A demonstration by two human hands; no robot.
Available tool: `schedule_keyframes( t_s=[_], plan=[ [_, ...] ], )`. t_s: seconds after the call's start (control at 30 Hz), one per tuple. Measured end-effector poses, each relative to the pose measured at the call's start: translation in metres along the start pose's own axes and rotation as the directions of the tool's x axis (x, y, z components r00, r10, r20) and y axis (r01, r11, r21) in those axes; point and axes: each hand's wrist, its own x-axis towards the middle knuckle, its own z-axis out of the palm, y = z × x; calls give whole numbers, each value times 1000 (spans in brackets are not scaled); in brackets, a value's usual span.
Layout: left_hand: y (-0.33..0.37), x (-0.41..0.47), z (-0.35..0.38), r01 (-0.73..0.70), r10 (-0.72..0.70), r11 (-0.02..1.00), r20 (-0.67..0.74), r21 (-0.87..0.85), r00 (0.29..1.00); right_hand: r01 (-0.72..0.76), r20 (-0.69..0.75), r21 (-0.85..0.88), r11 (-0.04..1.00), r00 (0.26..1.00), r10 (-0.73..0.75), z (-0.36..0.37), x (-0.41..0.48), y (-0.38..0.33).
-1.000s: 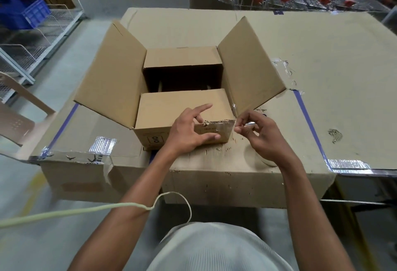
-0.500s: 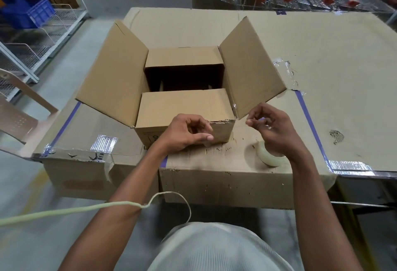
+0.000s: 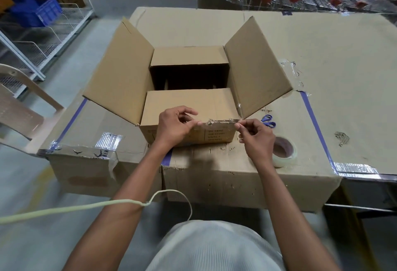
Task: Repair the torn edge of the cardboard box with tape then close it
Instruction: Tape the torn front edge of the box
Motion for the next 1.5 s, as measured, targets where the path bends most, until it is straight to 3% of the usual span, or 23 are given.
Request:
schedule_keyframes(
  t_s=[0.33,0.83,1.33,1.5],
  plan=[
    [-7,-11,12,-249,255,966,-112,65,960,72,-157,-110,991,984,-88,12,-1,11],
    [-14,-6,8,-242,253,966,-131,91,959,200,-244,-197,960,938,-245,20,3,20],
    [-18,6,1,-227,230,967,-14,118,973,65,-176,10,998,982,-62,20,10,19],
    [-15,14,-4,-129,124,988,64,83,990,178,-227,-86,980,954,-194,13,6,16]
  ],
)
